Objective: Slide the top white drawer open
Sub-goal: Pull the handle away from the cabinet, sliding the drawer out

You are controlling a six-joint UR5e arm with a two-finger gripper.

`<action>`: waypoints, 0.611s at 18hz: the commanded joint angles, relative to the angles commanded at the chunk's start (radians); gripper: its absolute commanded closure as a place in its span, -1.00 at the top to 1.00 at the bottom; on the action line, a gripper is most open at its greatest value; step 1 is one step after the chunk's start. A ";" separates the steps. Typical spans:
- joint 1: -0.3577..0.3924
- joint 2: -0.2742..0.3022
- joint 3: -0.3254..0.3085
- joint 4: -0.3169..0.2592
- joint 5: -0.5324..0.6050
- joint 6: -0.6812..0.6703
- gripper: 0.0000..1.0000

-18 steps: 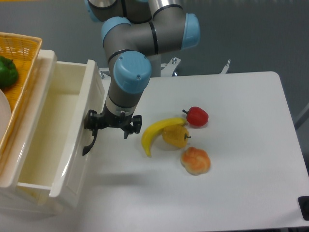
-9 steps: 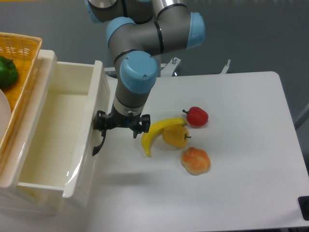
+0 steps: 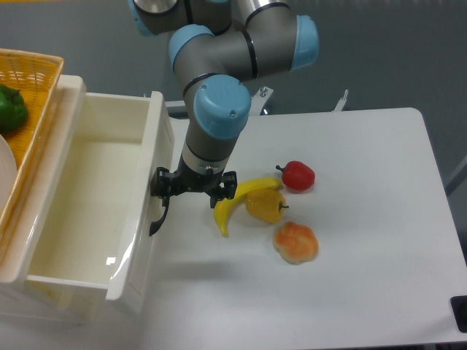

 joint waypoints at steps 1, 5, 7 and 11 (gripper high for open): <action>0.003 0.000 0.000 0.000 -0.002 0.000 1.00; 0.011 0.000 0.000 -0.002 -0.005 0.000 1.00; 0.012 0.000 0.000 -0.002 -0.005 0.000 1.00; 0.018 0.000 -0.002 -0.005 -0.008 -0.002 1.00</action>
